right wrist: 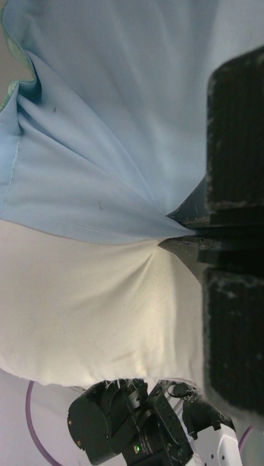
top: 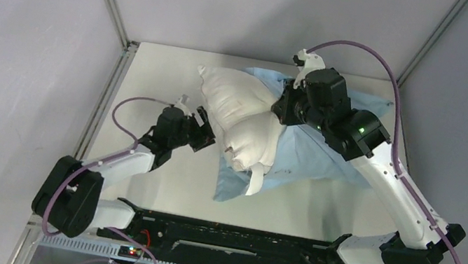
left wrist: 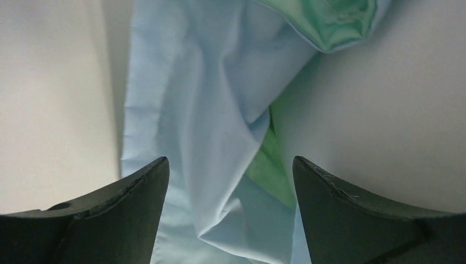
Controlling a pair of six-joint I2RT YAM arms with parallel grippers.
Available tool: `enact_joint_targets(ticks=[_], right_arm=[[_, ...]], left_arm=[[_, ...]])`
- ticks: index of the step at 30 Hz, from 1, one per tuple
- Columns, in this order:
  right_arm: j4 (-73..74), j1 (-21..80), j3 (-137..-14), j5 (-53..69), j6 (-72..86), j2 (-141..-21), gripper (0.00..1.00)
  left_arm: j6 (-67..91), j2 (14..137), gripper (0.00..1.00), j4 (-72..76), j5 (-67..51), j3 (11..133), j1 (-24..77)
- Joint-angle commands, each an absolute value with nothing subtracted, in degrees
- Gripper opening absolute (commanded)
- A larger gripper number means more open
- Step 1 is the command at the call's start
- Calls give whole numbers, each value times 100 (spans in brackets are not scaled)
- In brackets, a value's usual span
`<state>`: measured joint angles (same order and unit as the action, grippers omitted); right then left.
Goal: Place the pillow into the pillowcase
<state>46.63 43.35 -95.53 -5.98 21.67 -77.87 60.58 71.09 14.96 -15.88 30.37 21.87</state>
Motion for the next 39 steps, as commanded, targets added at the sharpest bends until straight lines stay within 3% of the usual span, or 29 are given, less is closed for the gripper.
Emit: enact_joint_targets(ticks=[1, 11, 13, 16, 17, 18, 19, 20, 22, 25, 30, 36, 39], right_arm=[[4257, 4219, -10111, -475, 2248, -7489, 0], [4345, 4082, -10362, -338, 2216, -7471, 0], [4344, 4055, -10328, -298, 2224, -7423, 0], [4425, 4019, -10172, -166, 2236, -7367, 2], [4466, 4024, -10066, -80, 2236, -7361, 12], [4518, 4017, -9946, -70, 2246, -7345, 26], [4574, 4017, -9804, -63, 2260, -7331, 43], [4606, 4024, -9640, -65, 2273, -7304, 54], [4575, 4031, -9259, -63, 2336, -7186, 65], [4473, 4064, -8798, -77, 2430, -6959, 70], [4492, 4287, -8470, -613, 2452, -6767, 66], [4664, 4390, -8644, -1323, 2408, -6703, 45], [4805, 4365, -9064, -1634, 2190, -6851, 21]], left_arm=[[6134, 7408, 84, 2303, -1951, 3539, 2503], [6434, 8510, 78, 2797, -1746, 4010, 3076], [6567, 8616, 66, 2983, -1683, 4084, 3121], [6602, 8480, 29, 2850, -1492, 4244, 3159], [6545, 8360, 10, 2614, -1317, 4320, 3163], [6480, 8243, 2, 2294, -1190, 4408, 3164], [6420, 8123, 0, 2011, -1072, 4480, 3164], [6386, 7992, 0, 1764, -958, 4524, 3156], [6364, 7769, 0, 1431, -823, 4559, 3149], [6364, 7627, 0, 1239, -765, 4570, 3146], [6292, 7599, 0, 1000, -768, 4664, 3146], [6289, 7620, 0, 849, -740, 4792, 3146], [6199, 7527, 0, 644, -734, 4974, 3146]])
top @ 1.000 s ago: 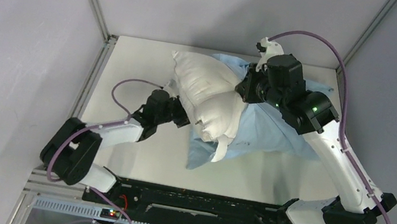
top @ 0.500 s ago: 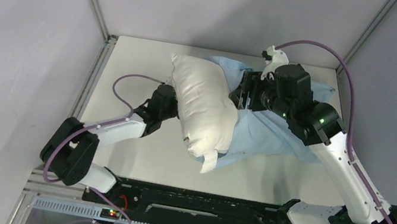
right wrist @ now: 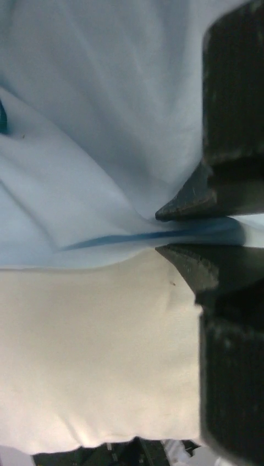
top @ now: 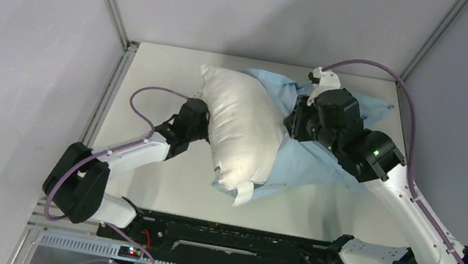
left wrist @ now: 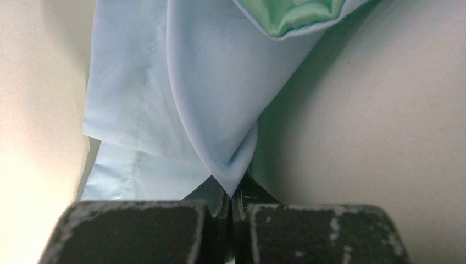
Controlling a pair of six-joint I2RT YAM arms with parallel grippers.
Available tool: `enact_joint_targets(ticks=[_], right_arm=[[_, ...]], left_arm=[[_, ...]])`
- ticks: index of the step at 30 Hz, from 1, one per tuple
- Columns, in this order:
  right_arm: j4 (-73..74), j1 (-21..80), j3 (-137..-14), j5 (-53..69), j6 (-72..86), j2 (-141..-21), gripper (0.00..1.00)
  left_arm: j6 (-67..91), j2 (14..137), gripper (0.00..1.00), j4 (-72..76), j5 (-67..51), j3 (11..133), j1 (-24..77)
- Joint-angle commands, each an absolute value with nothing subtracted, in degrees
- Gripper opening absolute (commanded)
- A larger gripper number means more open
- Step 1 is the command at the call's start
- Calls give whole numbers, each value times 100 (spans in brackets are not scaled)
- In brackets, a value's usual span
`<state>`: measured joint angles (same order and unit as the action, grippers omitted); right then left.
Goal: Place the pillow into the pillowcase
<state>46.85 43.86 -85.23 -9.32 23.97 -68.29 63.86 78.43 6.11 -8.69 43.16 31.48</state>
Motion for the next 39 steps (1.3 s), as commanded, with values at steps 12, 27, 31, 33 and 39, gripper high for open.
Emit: enact_joint_targets(ticks=[12, 27, 31, 33, 39], right_arm=[[5044, 4091, -12498, -1913, 1507, -7844, 0], [4473, 3313, -13460, -888, 1955, -8484, 0], [4023, 4045, -12594, -1122, 1721, -7876, 0], [3974, 3890, -12752, -1104, 1671, -7787, 0], [4460, 1987, -14512, -242, 2211, -8692, 0]], left_arm=[[4575, 7062, 0, -2091, -18, 9306, 3081], [3900, 8541, 0, -2708, 769, 14312, 3731], [4674, 8800, 0, -2089, 741, 14592, 3062], [5062, 8849, 0, -2054, 416, 14330, 2927], [4290, 8537, 0, -2897, -378, 13129, 4189]])
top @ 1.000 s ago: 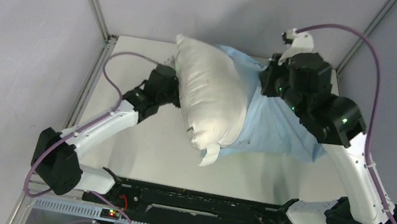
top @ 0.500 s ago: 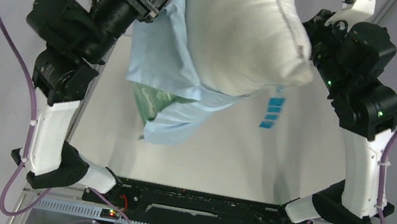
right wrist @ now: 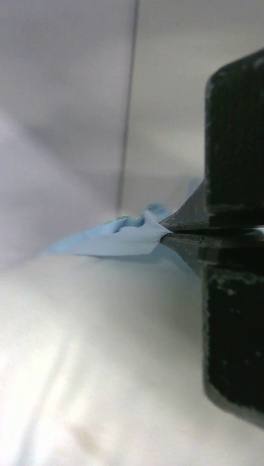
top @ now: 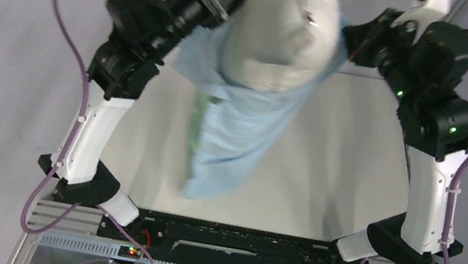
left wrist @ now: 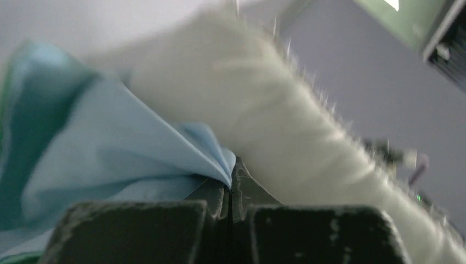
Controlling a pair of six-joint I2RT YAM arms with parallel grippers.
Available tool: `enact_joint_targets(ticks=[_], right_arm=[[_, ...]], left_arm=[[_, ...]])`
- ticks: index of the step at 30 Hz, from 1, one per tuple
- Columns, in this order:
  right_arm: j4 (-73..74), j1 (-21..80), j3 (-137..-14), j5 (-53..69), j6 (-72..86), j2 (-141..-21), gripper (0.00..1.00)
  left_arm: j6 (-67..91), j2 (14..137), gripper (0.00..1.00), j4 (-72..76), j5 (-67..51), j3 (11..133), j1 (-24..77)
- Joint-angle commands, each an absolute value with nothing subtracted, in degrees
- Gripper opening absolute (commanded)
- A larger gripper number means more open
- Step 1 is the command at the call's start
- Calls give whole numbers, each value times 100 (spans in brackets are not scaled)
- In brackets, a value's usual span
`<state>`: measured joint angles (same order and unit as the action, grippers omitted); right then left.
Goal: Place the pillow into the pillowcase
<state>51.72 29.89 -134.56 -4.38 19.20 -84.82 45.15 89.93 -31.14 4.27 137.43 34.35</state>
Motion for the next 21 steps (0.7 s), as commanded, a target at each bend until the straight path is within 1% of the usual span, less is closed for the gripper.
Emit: enact_joint_targets(ticks=[1, 3, 5, 7, 8, 9, 11, 13, 15, 17, 18, 19, 21], right_arm=[[4554, 1931, -14534, -115, 2290, -8810, 0], [4719, 2184, -14224, -78, 2244, -8812, 0], [4473, 2781, -13235, -576, 2001, -8457, 0], [4028, 3126, -12229, -838, 1908, -7999, 0], [3935, 3123, -11972, -795, 1944, -7868, 0], [3976, 3079, -11929, -753, 1958, -7856, 0], [4300, 2869, -12264, -607, 1962, -8065, 0], [4636, 2703, -12675, -347, 1973, -8410, 0], [4877, 2686, -12926, -191, 2007, -8602, 5], [4901, 2819, -12870, -158, 1995, -8614, 7], [4870, 2892, -12775, -218, 1974, -8577, 6], [4860, 2932, -12715, -266, 1960, -8546, 1], [4913, 2948, -12669, -348, 1952, -8488, 0]], left_arm=[[4263, 8437, 0, -2874, -457, 13025, 4298], [4137, 8323, 0, -2941, -331, 13359, 4301], [4056, 8320, 0, -2900, 204, 13882, 4021], [4747, 8304, 0, -2383, -179, 13741, 3330], [5067, 8324, 0, -2159, -341, 13576, 3067], [5211, 8399, 0, -2130, -415, 13459, 2955], [5321, 8597, 0, -2190, -693, 13214, 3006], [5421, 8587, 0, -2125, -833, 12583, 3126], [5620, 8308, 0, -1605, -843, 11587, 3155], [5551, 8190, 0, -1556, -779, 11171, 3158], [5426, 8155, 0, -1725, -714, 11138, 3158], [5260, 8086, 0, -1909, -622, 11081, 3142], [5046, 7755, 0, -2131, -326, 10672, 3007]])
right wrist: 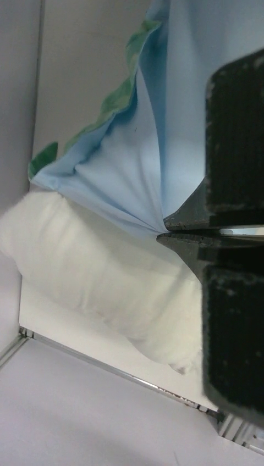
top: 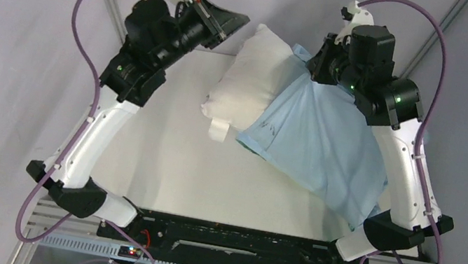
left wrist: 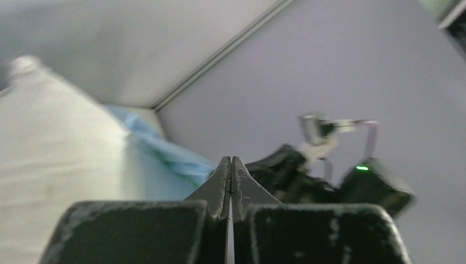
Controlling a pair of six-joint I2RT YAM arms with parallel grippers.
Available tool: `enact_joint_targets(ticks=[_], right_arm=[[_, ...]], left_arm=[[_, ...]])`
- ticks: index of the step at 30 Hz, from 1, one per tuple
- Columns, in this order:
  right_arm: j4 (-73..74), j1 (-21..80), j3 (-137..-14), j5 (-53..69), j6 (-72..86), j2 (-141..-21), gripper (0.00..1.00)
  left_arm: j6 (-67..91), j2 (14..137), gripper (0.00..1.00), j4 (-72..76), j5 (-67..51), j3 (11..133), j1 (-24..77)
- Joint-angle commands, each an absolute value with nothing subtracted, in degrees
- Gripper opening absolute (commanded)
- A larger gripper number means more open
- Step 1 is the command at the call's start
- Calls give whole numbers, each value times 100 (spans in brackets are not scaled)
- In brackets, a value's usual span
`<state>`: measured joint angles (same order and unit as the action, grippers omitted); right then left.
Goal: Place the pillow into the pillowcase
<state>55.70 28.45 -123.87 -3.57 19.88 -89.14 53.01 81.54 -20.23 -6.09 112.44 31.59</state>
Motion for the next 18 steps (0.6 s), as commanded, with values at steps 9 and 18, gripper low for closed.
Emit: enact_joint_targets(ticks=[9, 18], right_arm=[[4728, 1851, -12748, 1197, 2454, -7961, 0], [4704, 1444, -12754, 1858, 2628, -7616, 0]], left_arm=[[5450, 6263, 27, -1390, -1145, 7450, 986], [5877, 6677, 60, -203, -2232, 6013, 1534]])
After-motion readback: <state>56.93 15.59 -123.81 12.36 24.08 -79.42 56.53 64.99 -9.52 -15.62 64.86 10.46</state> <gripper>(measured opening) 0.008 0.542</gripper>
